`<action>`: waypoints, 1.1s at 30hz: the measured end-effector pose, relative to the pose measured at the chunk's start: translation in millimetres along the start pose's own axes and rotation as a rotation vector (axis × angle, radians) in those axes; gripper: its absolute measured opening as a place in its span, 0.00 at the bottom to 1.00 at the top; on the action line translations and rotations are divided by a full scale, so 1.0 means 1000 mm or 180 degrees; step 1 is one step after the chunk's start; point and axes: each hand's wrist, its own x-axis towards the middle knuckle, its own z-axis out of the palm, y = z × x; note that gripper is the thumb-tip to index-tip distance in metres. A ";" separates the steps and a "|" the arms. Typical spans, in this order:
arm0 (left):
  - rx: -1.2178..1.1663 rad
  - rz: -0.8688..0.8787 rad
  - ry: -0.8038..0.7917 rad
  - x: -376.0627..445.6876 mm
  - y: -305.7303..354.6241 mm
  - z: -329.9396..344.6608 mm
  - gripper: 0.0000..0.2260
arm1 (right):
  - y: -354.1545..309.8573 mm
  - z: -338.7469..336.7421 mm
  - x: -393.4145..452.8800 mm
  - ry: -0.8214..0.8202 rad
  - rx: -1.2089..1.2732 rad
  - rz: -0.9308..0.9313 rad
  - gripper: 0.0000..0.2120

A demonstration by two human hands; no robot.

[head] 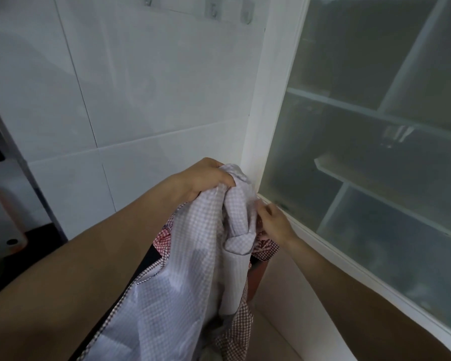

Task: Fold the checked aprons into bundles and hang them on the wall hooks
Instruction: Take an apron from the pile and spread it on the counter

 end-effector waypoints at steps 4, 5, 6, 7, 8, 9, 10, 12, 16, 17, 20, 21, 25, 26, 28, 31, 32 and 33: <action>0.0051 0.0143 0.0024 -0.001 0.002 0.007 0.09 | -0.008 -0.010 -0.013 -0.1181 0.0439 0.0202 0.28; -0.0029 0.0196 0.0083 -0.002 0.002 0.008 0.09 | -0.008 -0.014 -0.016 -0.1334 0.0455 0.0191 0.30; -0.0108 0.0243 0.0162 -0.002 0.002 0.009 0.08 | -0.008 -0.018 -0.017 -0.1414 0.0364 0.0150 0.30; -0.0160 0.0261 0.0254 -0.002 0.002 0.010 0.07 | -0.007 -0.022 -0.017 -0.1456 0.0093 0.0095 0.28; -0.0143 0.0270 0.0332 -0.003 0.001 0.010 0.07 | -0.009 -0.027 -0.019 -0.1472 -0.0169 0.0058 0.23; -0.0078 0.0269 0.0383 -0.003 0.000 0.009 0.07 | -0.010 -0.035 -0.017 -0.1431 -0.0374 0.0105 0.19; 0.0020 0.0260 0.0411 -0.004 -0.001 0.006 0.07 | -0.012 -0.043 -0.014 -0.1299 -0.0437 0.0189 0.14; 0.0242 0.0191 0.0401 -0.005 -0.006 0.002 0.06 | -0.017 -0.068 0.000 -0.0576 -0.0794 0.0225 0.07; 0.0788 0.0104 -0.0306 -0.017 -0.016 0.028 0.06 | -0.057 -0.118 0.028 0.1694 -0.1145 -0.0196 0.03; 0.0726 0.0073 -0.0538 -0.020 -0.019 0.042 0.09 | -0.071 -0.121 0.029 0.1988 -0.1023 -0.0428 0.08; 0.0359 -0.0029 -0.1239 -0.027 -0.019 0.073 0.20 | -0.118 -0.108 0.029 0.1877 -0.0795 -0.1195 0.12; 0.0272 -0.0074 -0.1497 -0.027 -0.019 0.076 0.25 | -0.130 -0.101 0.029 0.1581 -0.0917 -0.1389 0.11; -0.0283 0.0180 -0.1570 -0.030 -0.016 0.066 0.35 | -0.151 -0.083 0.029 0.0651 -0.1818 -0.1516 0.16; -0.0618 0.0271 -0.1318 -0.031 -0.014 0.061 0.35 | -0.151 -0.078 0.026 0.0509 -0.1885 -0.1486 0.15; -0.1241 0.0431 -0.0722 -0.030 -0.010 0.051 0.33 | -0.149 -0.066 0.019 0.0158 -0.1973 -0.1501 0.17; -0.1304 0.0350 0.0066 -0.024 -0.010 0.044 0.24 | -0.141 -0.052 0.017 -0.0369 -0.1908 -0.1296 0.14; -0.1204 0.0276 0.0200 -0.023 -0.013 0.043 0.22 | -0.137 -0.048 0.018 -0.0469 -0.1851 -0.1198 0.14; -0.1171 0.0224 0.0306 -0.023 -0.017 0.042 0.19 | -0.134 -0.045 0.019 -0.0568 -0.1779 -0.1160 0.13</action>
